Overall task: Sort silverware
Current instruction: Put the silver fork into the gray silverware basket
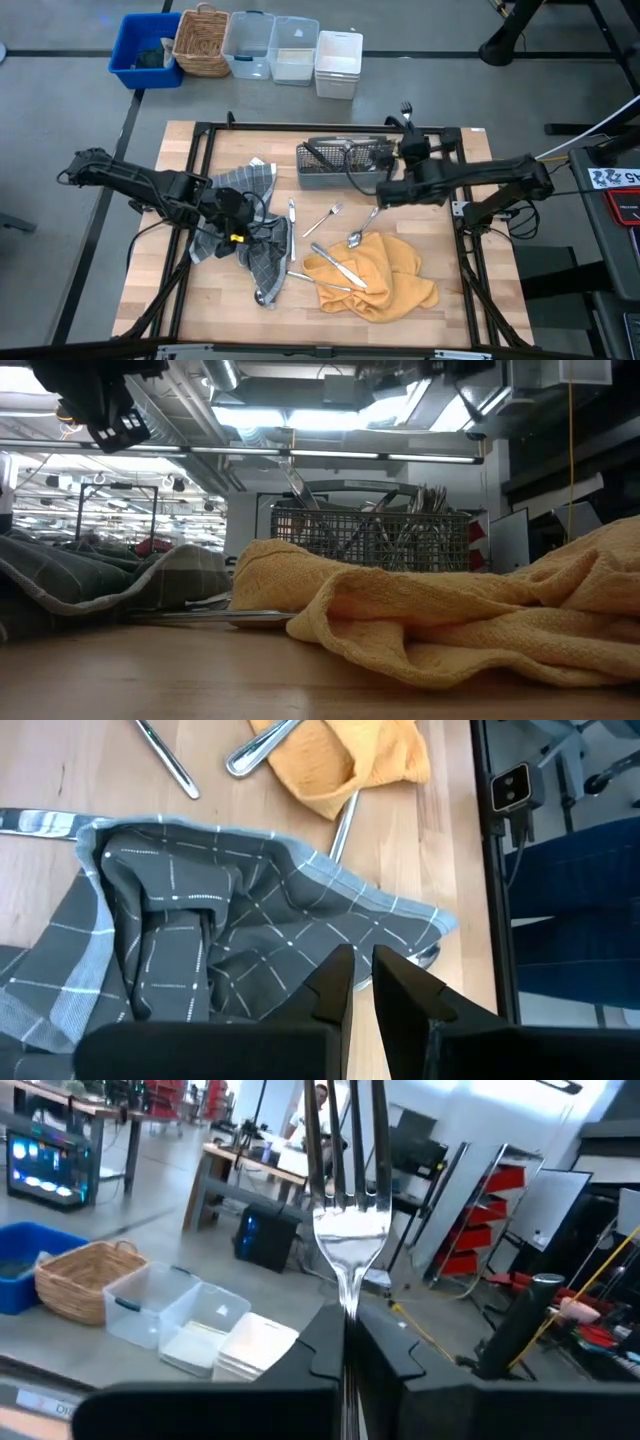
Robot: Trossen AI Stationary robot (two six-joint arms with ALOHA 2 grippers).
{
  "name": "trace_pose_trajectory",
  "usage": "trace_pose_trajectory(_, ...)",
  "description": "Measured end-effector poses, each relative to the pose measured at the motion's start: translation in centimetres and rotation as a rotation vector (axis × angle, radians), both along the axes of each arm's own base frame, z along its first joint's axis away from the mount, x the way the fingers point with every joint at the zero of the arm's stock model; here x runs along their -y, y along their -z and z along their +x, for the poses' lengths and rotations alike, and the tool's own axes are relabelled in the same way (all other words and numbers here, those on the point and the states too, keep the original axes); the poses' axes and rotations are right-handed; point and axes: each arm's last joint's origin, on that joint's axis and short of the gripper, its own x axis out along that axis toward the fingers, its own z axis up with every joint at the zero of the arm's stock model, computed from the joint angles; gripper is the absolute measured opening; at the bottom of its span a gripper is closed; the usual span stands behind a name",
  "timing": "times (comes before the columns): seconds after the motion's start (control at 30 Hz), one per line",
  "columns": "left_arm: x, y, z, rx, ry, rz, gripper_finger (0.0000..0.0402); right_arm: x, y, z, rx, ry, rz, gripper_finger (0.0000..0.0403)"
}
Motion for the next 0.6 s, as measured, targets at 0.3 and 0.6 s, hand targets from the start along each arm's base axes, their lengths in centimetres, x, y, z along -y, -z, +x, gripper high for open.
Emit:
trace_pose_trajectory(0.3,0.0,0.0,0.0,-0.002,-0.007,0.004,0.0031,0.6,8.1,-1.2,0.199,0.041,0.005,0.0014)
trace_pose_trajectory(0.6,0.0,0.0,0.1,-0.009,-0.036,-0.006,0.0031,1.8,11.7,-1.9,0.486,0.071,-0.035,0.0014)
